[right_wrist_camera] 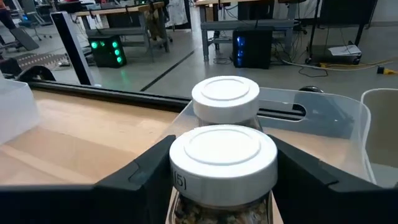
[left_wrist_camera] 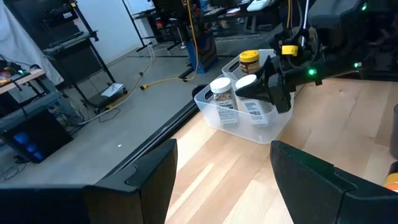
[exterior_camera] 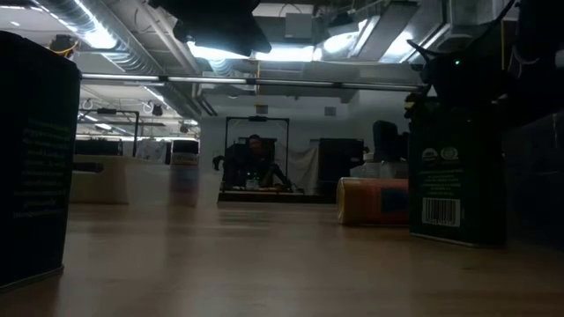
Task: Sort spices by type
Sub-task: Put the white seasoning bottle into the right transparent bin, then put the right green seasoning can into the black bin
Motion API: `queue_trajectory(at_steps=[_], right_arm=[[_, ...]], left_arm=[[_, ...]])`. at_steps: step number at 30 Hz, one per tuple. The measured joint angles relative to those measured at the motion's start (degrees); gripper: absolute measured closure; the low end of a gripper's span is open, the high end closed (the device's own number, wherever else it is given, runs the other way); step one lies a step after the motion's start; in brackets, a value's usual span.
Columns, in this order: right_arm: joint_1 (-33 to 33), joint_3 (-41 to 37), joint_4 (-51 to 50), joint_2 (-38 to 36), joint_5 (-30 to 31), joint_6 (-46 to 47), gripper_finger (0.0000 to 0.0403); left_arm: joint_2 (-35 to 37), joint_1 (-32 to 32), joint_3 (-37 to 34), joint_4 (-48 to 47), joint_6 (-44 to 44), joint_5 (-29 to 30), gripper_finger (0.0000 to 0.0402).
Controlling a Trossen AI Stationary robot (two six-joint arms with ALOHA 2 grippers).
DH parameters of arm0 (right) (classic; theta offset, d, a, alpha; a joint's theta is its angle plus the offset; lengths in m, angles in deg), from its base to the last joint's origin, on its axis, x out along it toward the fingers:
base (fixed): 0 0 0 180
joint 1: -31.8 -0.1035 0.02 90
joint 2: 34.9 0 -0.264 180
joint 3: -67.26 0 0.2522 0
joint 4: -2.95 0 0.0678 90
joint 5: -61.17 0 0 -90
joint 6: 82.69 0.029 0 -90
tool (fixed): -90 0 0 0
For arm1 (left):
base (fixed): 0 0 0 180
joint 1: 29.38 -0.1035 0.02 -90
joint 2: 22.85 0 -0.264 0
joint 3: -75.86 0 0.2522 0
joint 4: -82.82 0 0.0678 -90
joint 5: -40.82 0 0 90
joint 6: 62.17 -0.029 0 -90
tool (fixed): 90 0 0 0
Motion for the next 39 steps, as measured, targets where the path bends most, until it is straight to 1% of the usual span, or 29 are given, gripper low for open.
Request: queue_trajectory(at_steps=[5,9,12,15,19,28,31,37,39], right_arm=[[0.00,0.02,-0.02,0.09,-0.29,0.00,0.0151],[0.00,0.02,-0.04,0.09,-1.28,-0.02,0.0138],[0.00,0.02,-0.04,0.09,-2.60,-0.80,0.0136],[0.00,0.02,-0.04,-0.12,-4.52,-3.48,0.0135],[-0.02,-0.02,-0.48,-1.09,-6.56,-3.81,0.0134],[-0.04,-0.04,-0.48,-5.21,-6.46,-3.91,0.0133],[-0.04,-0.04,-0.48,-6.94,-5.97,-5.39,0.0133],[-0.07,-0.07,-0.61,-12.00,-4.93,-8.10,0.0133],[-0.07,-0.07,-0.60,-14.32,-6.49,-8.15,0.0133]], left_arm=[[0.00,0.00,-0.02,0.02,0.00,0.00,0.0160],[0.00,0.00,-0.02,0.02,0.00,0.00,0.0160],[0.00,0.00,-0.02,0.02,0.00,0.00,0.0160],[0.00,0.00,-0.02,0.02,-0.02,0.00,0.0160],[0.00,0.00,-0.02,0.00,-0.02,0.00,0.0160],[0.00,0.00,-0.02,0.00,-0.03,0.00,0.0160],[0.00,0.00,-0.02,-0.07,-0.02,0.00,0.0160],[-0.02,-0.01,-0.02,-2.81,-0.01,-0.13,0.0160],[-0.02,-0.01,-0.02,-3.97,0.24,-0.42,0.0160]])
